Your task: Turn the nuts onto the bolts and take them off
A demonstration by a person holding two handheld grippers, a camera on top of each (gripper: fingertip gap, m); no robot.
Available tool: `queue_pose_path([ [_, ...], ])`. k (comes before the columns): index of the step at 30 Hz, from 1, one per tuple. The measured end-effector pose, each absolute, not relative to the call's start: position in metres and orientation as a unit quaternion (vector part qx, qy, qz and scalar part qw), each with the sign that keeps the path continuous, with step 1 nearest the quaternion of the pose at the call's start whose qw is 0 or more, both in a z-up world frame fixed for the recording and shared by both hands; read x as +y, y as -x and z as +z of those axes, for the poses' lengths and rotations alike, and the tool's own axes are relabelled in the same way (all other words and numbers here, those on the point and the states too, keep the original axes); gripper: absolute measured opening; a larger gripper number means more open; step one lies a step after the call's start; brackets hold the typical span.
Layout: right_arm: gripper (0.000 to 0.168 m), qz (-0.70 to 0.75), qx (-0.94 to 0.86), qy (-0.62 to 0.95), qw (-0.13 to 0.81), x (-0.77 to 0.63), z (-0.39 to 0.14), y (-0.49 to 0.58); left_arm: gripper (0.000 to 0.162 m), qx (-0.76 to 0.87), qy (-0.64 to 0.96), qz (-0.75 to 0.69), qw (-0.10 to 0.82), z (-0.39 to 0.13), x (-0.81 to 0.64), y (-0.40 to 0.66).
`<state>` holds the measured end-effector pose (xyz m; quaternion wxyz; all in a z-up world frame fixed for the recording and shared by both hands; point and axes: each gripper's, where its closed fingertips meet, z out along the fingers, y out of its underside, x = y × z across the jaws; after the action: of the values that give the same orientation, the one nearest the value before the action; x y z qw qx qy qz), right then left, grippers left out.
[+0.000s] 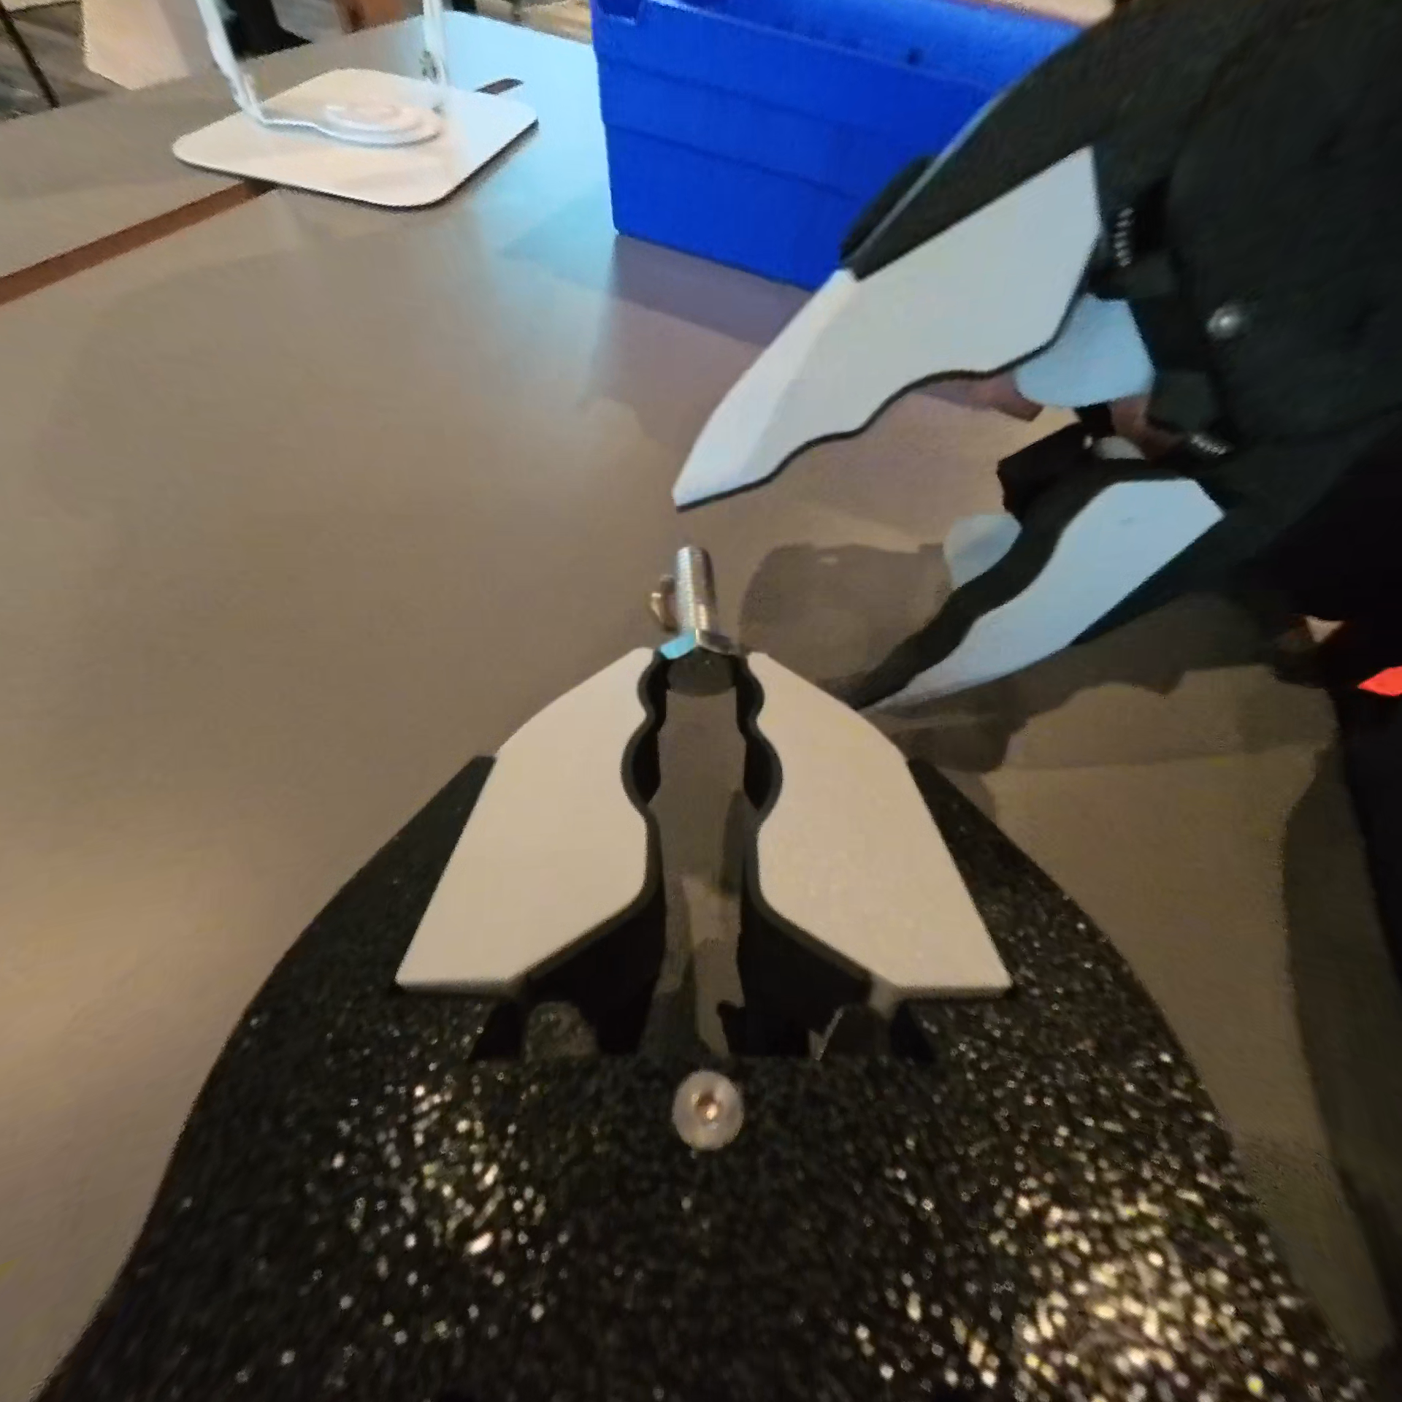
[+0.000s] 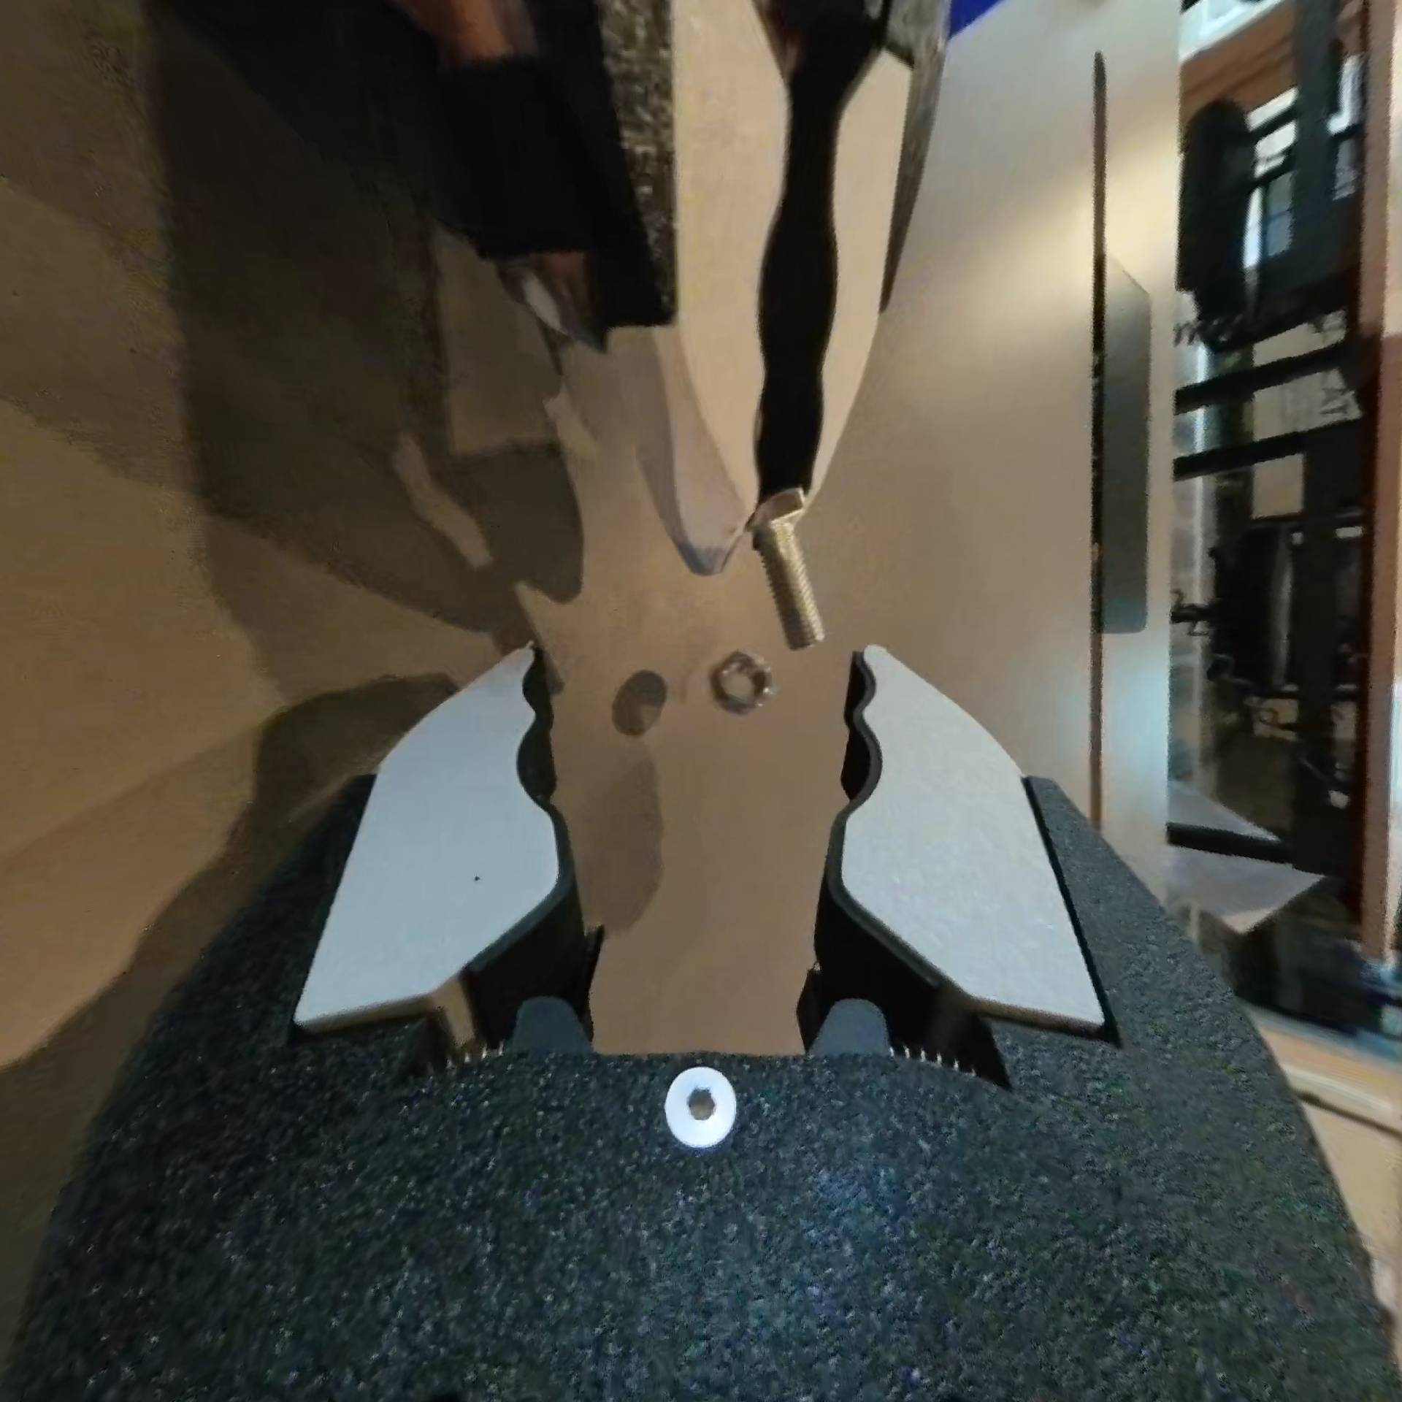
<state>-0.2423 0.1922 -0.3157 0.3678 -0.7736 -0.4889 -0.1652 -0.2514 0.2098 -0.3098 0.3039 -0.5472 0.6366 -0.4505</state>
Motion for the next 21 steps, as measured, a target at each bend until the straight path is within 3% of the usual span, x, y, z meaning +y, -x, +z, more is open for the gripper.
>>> queue_pose_path([
  [3,0.058,-0.148,-0.427,0.813,0.368,0.201,-0.323,0.228,0.017,0.621,0.559,-0.446,0.322,-0.308,0.218,0.251],
  [7,0.043,0.009,-0.306,0.875,0.375,0.201,-0.332,0.224,0.017,0.587,0.570,-0.458,0.349,-0.299,0.231,0.253],
  [14,0.028,0.074,-0.283,0.881,0.372,0.210,-0.338,0.236,0.017,0.565,0.567,-0.446,0.399,-0.289,0.244,0.256],
  [17,0.027,0.072,-0.308,0.882,0.348,0.212,-0.346,0.248,0.017,0.557,0.568,-0.445,0.412,-0.285,0.248,0.258],
  [21,0.039,0.114,-0.301,0.894,0.312,0.204,-0.352,0.258,0.017,0.552,0.570,-0.447,0.414,-0.284,0.251,0.260],
])
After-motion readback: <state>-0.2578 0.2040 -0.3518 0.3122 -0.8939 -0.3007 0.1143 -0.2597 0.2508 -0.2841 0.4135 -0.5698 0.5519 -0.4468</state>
